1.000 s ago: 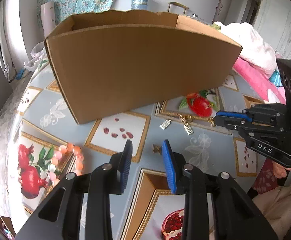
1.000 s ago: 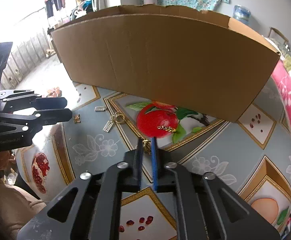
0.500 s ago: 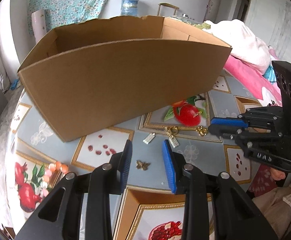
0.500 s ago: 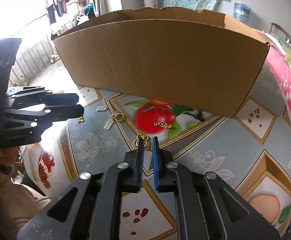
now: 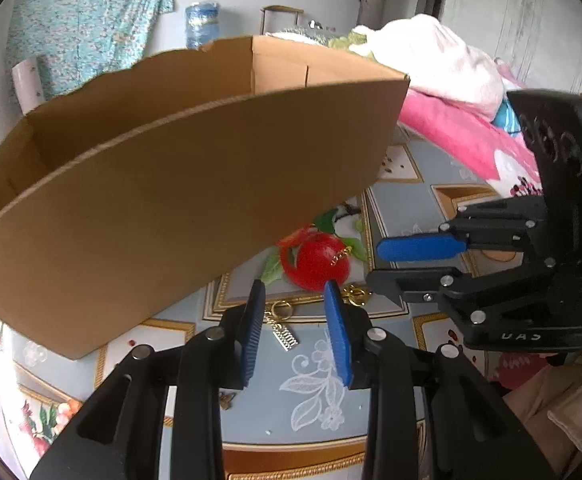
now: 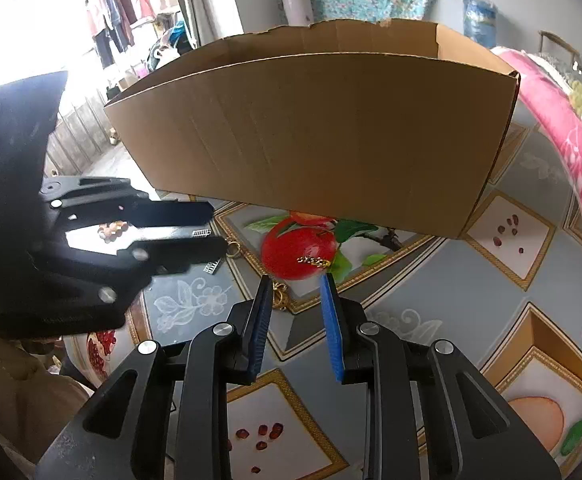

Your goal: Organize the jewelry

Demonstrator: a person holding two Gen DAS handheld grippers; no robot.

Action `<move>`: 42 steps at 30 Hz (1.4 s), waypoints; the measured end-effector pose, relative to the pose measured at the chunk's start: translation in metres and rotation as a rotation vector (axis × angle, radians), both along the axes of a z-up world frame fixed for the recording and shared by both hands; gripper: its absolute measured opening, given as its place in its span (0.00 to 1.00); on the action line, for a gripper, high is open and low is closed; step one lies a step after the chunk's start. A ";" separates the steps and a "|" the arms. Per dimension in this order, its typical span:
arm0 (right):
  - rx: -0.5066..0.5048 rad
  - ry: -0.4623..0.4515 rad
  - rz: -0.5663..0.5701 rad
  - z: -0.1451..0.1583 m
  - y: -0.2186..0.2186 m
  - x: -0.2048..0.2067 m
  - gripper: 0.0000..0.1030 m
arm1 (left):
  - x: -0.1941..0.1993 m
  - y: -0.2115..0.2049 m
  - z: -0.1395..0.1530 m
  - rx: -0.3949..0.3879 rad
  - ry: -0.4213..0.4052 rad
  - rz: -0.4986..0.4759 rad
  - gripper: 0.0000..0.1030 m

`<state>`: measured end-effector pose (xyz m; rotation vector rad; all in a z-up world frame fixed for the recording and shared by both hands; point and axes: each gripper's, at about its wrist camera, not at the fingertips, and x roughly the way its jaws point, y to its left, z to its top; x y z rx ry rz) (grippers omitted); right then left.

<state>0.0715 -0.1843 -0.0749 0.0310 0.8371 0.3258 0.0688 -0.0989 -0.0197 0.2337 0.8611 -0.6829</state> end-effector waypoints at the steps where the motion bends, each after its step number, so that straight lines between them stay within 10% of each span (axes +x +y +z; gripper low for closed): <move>1: 0.002 0.000 0.000 -0.001 -0.003 -0.002 0.24 | 0.002 -0.002 -0.002 0.004 0.009 -0.004 0.28; 42: 0.041 0.007 0.007 0.000 -0.020 0.010 0.24 | 0.011 0.010 -0.009 0.035 0.126 0.038 0.21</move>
